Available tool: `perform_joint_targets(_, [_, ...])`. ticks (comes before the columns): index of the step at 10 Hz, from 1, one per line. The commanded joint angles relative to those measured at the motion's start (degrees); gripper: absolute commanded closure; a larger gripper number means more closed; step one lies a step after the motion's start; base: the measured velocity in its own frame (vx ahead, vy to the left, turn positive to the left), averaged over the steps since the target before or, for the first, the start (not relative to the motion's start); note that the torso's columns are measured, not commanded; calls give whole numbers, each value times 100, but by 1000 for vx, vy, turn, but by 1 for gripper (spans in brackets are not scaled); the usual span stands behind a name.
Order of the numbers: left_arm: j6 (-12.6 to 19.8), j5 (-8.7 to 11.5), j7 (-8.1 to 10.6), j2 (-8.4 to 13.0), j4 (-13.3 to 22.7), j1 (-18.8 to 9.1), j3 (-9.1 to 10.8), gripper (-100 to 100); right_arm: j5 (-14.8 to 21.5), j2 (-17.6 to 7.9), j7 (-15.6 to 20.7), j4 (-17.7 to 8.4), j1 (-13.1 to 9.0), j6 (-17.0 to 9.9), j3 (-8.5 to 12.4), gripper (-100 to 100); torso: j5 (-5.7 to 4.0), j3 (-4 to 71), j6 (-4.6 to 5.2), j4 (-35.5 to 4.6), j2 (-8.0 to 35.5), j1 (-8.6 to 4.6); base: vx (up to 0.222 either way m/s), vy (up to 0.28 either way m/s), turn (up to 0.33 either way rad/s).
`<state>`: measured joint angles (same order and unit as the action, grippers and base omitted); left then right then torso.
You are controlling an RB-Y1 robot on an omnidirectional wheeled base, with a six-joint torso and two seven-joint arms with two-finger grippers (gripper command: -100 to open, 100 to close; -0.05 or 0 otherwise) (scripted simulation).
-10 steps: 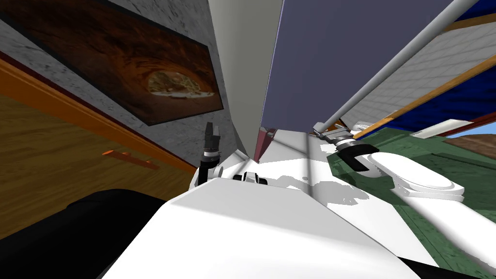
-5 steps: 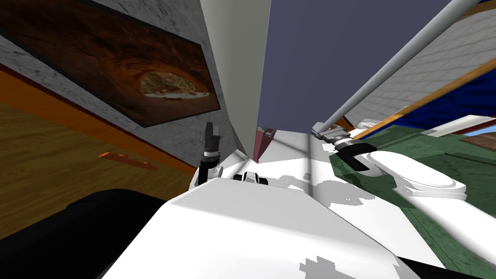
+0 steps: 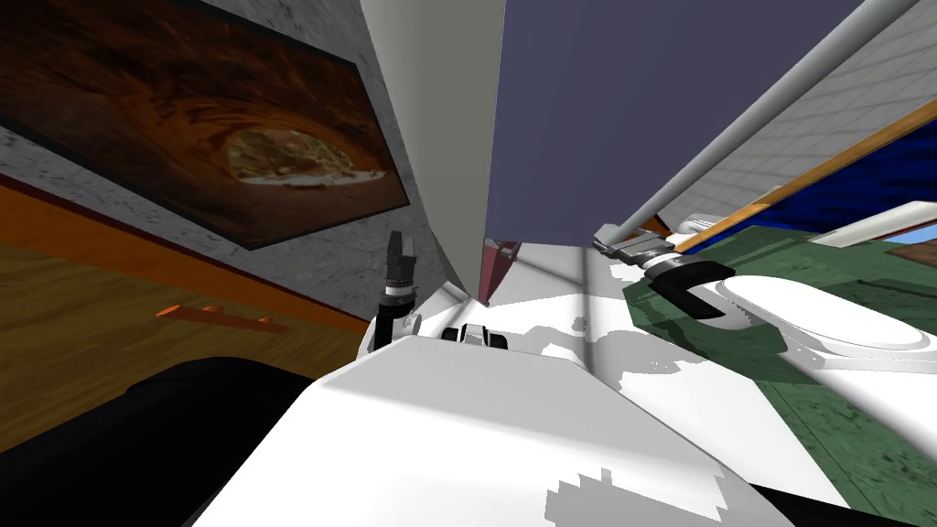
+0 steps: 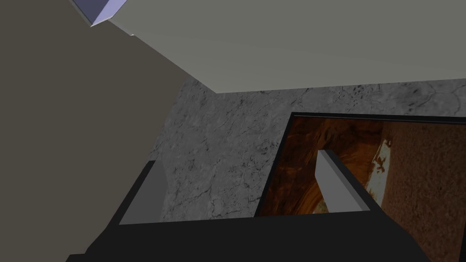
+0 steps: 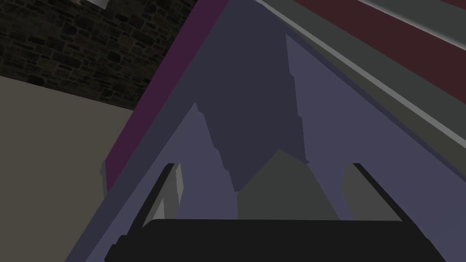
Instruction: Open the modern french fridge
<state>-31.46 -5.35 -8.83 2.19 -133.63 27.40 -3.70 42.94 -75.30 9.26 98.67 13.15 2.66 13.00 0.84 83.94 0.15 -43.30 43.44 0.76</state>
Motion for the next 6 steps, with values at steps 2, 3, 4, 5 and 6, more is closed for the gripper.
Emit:
perform_joint_targets(2, [0,0,0,0,0,-1,0,0,3,10,-1,-32,37,14,-61,0,-30,9,-4,34,-23,-16,11,-2,11])
perform_joint_targets(3, [0,0,0,0,0,-1,0,0,6,20,4,-39,61,26,-93,0,-38,23,-6,46,-45,-29,0,0,0])
perform_joint_targets(4, [0,0,0,0,0,-1,0,0,10,30,9,-42,82,38,-122,0,-45,37,-8,57,-66,-41,0,0,0])
perform_joint_targets(5, [0,0,0,0,0,-1,0,0,12,38,12,-45,100,49,-145,0,-53,46,-10,66,-81,-50,0,0,0])
perform_joint_targets(6, [0,0,0,0,0,-1,0,0,14,44,15,-46,113,58,-164,0,-59,53,-12,75,-92,-57,0,0,0])
